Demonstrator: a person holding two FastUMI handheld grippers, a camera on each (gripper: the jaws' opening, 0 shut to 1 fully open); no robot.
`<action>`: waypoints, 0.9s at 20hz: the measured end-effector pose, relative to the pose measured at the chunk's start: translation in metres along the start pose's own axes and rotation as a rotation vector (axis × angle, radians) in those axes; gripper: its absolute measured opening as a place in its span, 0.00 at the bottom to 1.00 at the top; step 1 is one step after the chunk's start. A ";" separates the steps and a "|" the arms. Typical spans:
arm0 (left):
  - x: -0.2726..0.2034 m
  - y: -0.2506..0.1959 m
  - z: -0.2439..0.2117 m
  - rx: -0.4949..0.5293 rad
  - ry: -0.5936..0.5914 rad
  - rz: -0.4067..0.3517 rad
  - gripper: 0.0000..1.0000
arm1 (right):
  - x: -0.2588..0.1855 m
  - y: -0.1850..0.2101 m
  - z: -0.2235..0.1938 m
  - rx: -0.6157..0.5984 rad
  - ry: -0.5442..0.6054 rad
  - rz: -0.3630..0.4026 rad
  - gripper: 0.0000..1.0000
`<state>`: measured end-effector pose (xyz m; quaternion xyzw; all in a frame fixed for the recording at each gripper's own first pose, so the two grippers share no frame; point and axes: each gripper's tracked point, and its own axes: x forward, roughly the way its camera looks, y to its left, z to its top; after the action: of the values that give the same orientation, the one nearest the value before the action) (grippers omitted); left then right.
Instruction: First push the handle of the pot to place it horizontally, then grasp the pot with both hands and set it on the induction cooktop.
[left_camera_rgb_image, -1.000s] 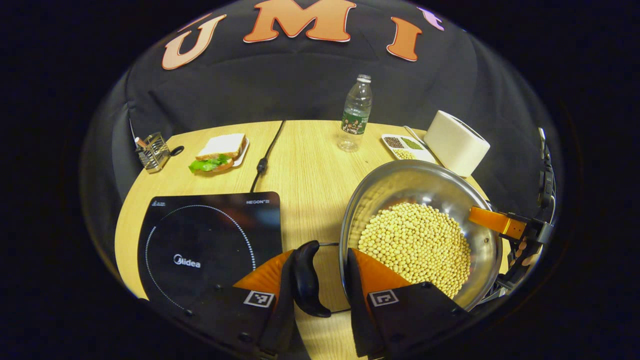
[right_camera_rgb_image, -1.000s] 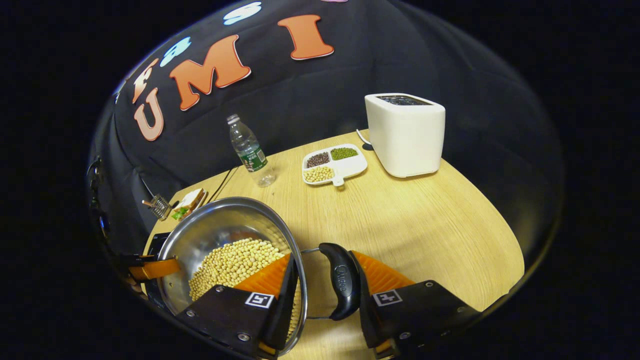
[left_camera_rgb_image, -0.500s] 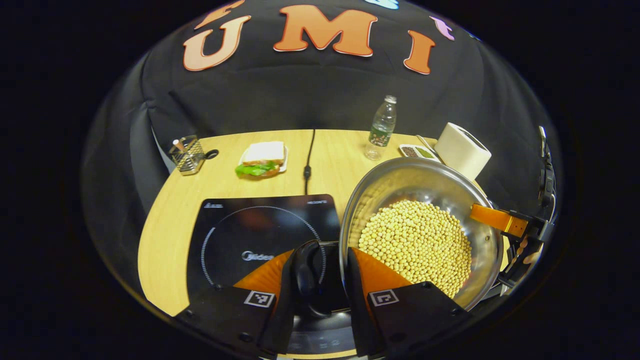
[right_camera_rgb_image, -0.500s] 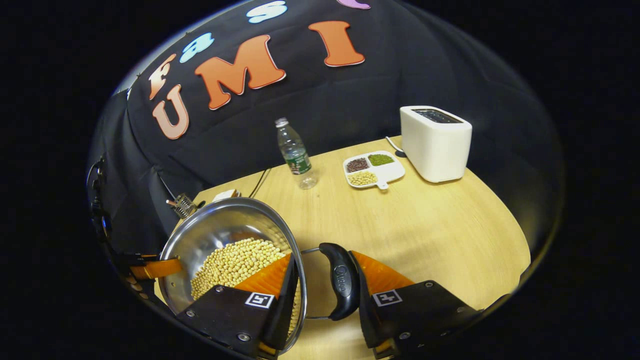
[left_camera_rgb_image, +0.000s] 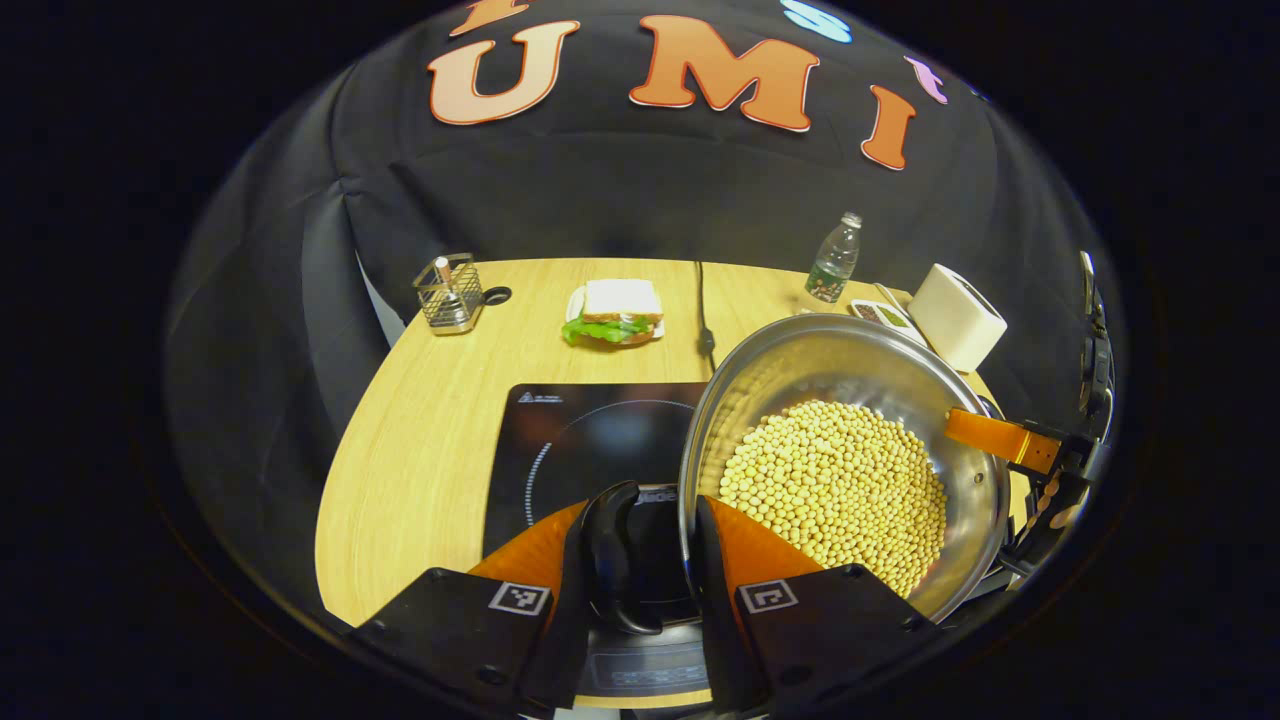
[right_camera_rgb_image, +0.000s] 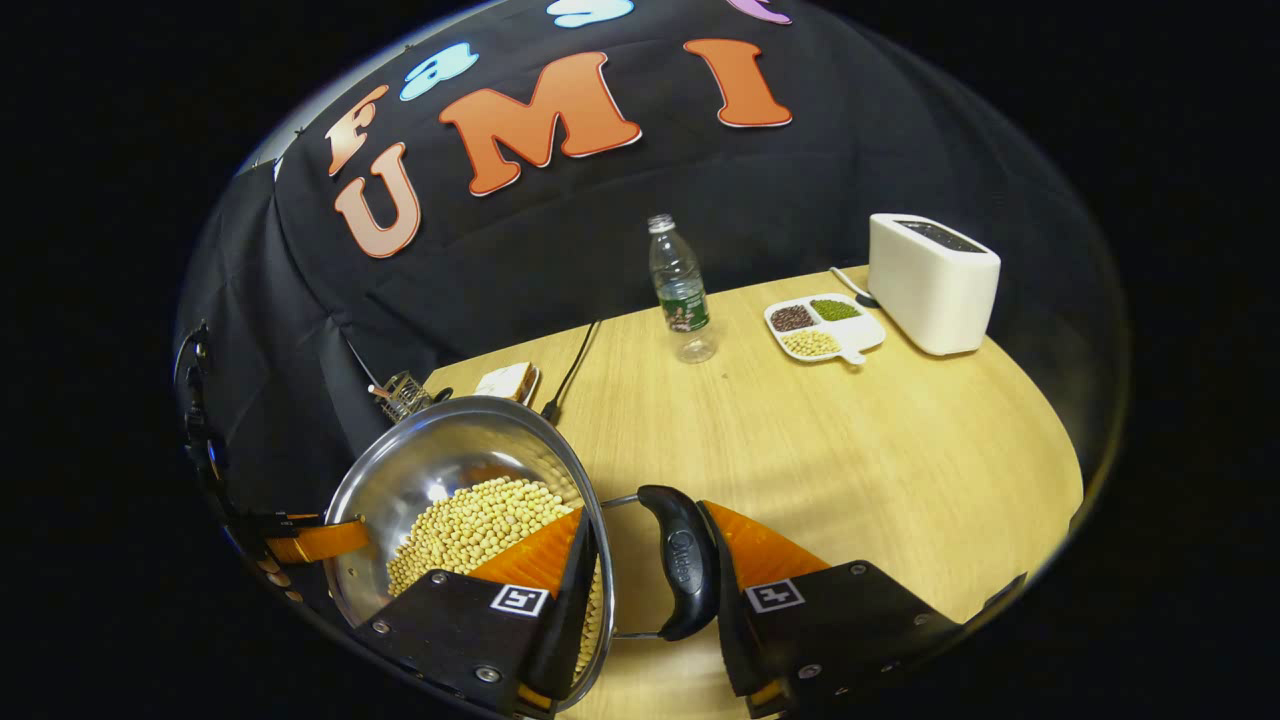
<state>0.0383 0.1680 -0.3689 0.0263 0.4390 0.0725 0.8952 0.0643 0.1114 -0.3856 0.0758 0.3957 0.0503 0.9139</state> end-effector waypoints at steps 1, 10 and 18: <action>0.000 0.011 -0.003 0.007 0.007 0.008 0.58 | 0.004 0.010 -0.003 0.004 0.008 0.005 0.57; 0.017 0.098 0.003 0.020 0.021 0.052 0.54 | 0.045 0.078 -0.033 0.032 0.054 0.034 0.57; 0.040 0.120 -0.005 -0.001 0.023 0.023 0.57 | 0.057 0.090 -0.039 -0.013 0.040 -0.006 0.57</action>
<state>0.0453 0.2922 -0.3898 0.0301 0.4489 0.0835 0.8891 0.0719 0.2123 -0.4369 0.0677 0.4136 0.0513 0.9065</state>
